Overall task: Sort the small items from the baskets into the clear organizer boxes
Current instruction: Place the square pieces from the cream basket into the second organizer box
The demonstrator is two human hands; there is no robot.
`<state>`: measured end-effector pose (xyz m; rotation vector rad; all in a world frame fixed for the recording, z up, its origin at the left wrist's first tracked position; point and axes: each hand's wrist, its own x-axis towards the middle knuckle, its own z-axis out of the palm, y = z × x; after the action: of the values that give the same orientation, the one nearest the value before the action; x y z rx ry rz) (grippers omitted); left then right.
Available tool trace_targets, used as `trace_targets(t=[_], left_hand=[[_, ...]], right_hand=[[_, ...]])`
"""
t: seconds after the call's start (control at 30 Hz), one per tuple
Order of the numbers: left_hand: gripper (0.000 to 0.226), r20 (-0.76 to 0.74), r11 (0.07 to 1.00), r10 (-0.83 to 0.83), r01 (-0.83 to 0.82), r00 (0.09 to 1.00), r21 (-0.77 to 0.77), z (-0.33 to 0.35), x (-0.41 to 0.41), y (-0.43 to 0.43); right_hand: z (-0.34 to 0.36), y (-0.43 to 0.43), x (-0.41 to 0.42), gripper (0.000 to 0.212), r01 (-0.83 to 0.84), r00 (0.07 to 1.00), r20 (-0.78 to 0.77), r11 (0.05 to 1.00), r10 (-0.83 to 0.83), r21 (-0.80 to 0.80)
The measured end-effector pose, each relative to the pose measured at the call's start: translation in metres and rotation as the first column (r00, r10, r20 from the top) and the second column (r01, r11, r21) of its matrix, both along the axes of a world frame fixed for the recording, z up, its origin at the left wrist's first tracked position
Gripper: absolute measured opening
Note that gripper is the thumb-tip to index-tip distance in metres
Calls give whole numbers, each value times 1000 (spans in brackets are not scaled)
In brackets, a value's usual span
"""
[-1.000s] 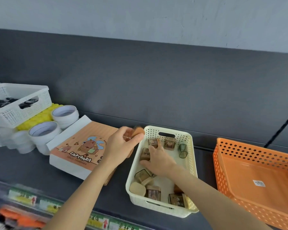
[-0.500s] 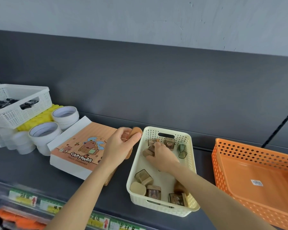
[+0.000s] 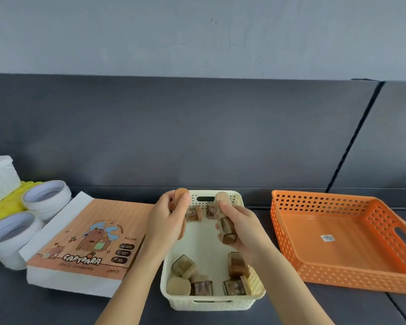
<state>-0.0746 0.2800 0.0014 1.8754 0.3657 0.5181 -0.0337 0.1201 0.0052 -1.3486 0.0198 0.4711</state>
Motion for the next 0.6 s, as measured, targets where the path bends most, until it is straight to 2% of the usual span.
trace_targets(t=[0.13,0.37,0.6], left_hand=[[23,4,997,-59,59,998,-52,0,11,-21],[26,32,949,-291,292,956,-121,-1,26,-91],[33,45,834,-543,544,839,-86,-4,30,-191]], right_hand=[[1,-30,-9,32,127,991,51,992,-126,-24],[1,-94,-33,30,399,912,135,915,-388,-65],[-1,-190,-73,32,596,799,110,803,-591,-20]])
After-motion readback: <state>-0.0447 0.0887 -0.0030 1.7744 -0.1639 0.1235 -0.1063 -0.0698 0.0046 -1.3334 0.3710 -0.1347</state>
